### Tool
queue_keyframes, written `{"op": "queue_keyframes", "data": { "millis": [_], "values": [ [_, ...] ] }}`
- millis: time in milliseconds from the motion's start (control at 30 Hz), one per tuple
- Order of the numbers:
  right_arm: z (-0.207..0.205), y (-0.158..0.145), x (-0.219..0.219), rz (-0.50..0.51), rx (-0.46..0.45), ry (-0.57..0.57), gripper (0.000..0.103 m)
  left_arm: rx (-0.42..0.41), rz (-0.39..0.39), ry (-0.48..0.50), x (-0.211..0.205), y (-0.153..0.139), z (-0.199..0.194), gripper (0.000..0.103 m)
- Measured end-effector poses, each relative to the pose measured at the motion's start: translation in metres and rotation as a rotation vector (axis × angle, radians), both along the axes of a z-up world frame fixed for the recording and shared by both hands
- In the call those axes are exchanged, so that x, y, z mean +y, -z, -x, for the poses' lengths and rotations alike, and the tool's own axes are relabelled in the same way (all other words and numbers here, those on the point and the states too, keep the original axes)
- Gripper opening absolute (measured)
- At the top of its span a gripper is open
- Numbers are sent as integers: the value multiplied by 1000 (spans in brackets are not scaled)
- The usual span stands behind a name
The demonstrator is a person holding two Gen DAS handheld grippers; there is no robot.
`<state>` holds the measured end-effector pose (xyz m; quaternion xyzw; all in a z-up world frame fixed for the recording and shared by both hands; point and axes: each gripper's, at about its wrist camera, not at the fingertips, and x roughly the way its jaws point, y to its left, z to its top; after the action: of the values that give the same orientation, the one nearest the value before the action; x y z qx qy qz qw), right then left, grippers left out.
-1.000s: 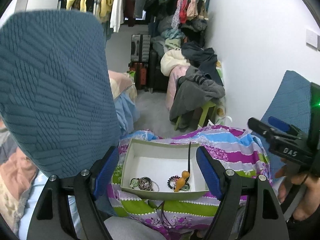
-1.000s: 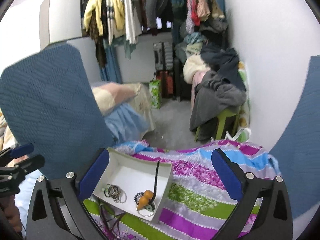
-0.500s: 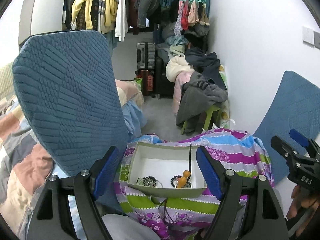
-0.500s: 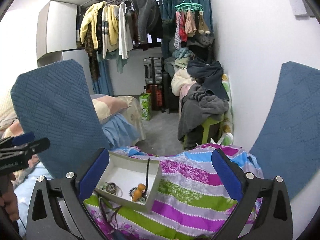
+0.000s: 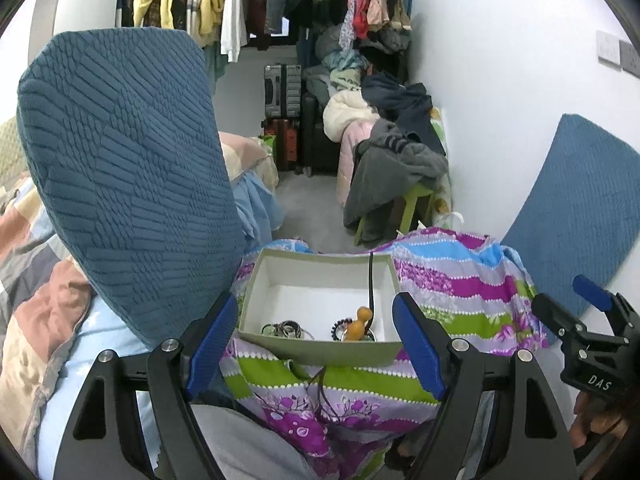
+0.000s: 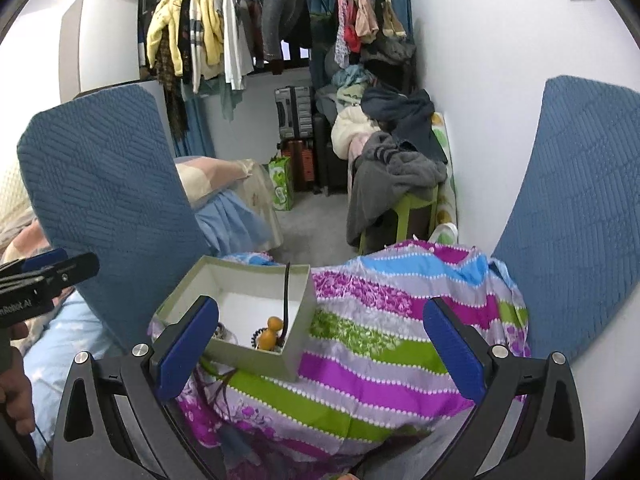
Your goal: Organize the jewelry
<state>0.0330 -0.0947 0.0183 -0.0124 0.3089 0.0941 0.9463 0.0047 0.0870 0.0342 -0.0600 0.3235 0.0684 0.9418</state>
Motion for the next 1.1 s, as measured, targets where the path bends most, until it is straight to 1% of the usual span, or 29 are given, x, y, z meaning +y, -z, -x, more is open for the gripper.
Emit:
{"op": "queue_keyframes", "data": {
  "millis": [133,500,800,1100],
  "values": [
    [3,8,0,-4,12,18,103,16,-7,-9,-1,8,-1,80],
    [9,22,-3,4,22,31,103,47,8,-11,1,32,-2,80],
    [10,28,-7,0,35,50,103,74,10,-9,3,43,-5,80],
    [13,32,-6,5,46,44,103,80,7,-1,-1,45,-5,80]
  ]
}}
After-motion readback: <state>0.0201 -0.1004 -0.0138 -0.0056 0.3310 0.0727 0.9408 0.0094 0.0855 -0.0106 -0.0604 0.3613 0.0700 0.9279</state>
